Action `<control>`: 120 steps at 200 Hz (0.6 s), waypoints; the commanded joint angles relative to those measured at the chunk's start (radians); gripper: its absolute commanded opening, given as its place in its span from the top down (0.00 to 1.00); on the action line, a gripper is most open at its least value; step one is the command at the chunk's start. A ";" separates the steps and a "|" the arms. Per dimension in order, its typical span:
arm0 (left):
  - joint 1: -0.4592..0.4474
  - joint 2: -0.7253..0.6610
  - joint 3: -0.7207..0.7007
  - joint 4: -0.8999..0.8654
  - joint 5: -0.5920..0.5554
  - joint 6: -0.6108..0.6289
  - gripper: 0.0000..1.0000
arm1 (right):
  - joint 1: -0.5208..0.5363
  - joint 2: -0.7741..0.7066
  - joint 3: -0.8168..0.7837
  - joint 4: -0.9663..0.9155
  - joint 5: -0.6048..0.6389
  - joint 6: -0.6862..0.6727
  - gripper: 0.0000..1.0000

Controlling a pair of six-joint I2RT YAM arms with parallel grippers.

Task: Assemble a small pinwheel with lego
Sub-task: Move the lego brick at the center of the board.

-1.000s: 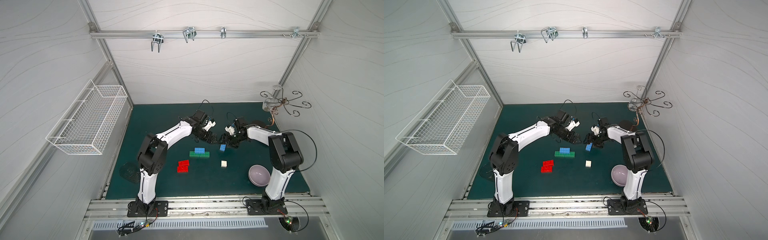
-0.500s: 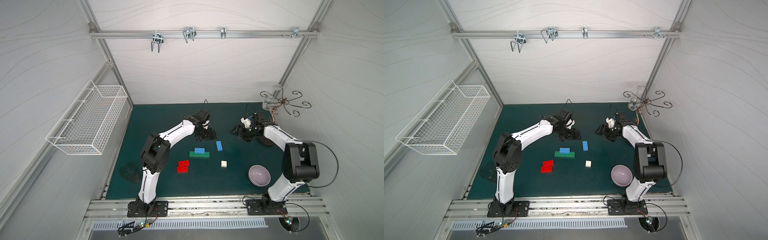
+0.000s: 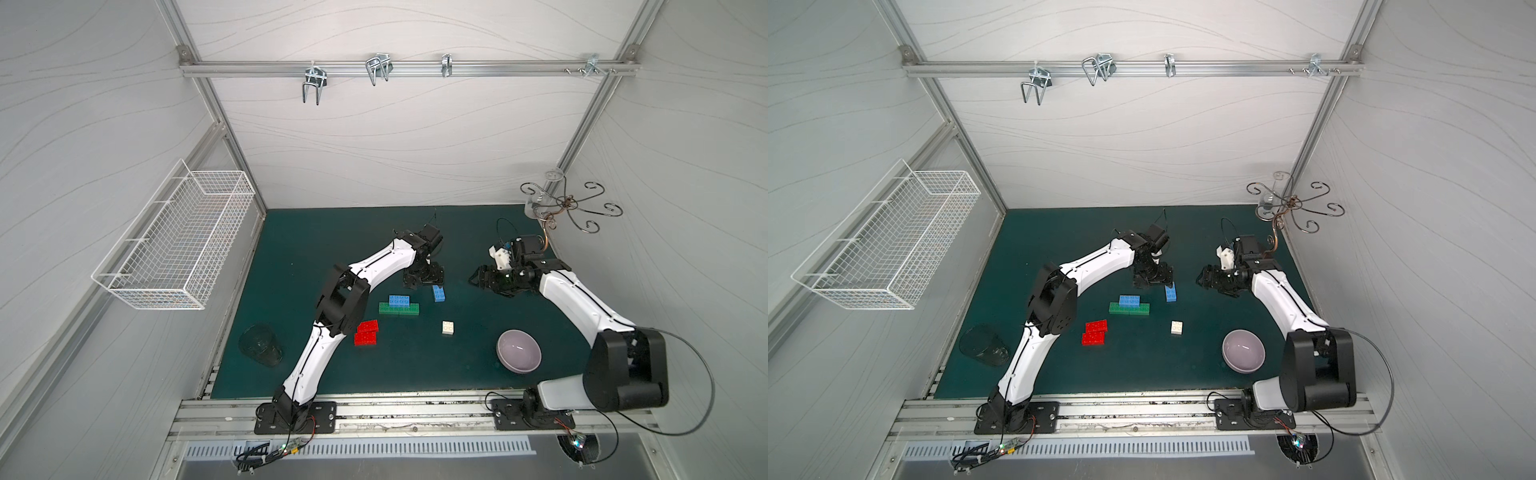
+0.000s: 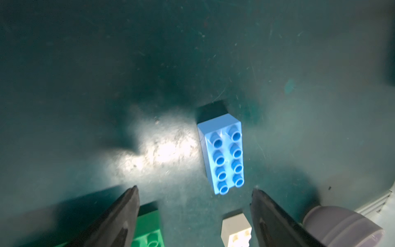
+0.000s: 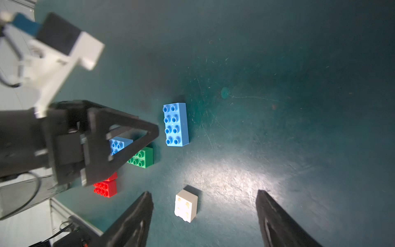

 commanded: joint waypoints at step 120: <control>-0.041 0.181 0.195 -0.070 -0.110 -0.025 0.36 | 0.040 -0.145 -0.093 -0.072 -0.007 -0.035 0.21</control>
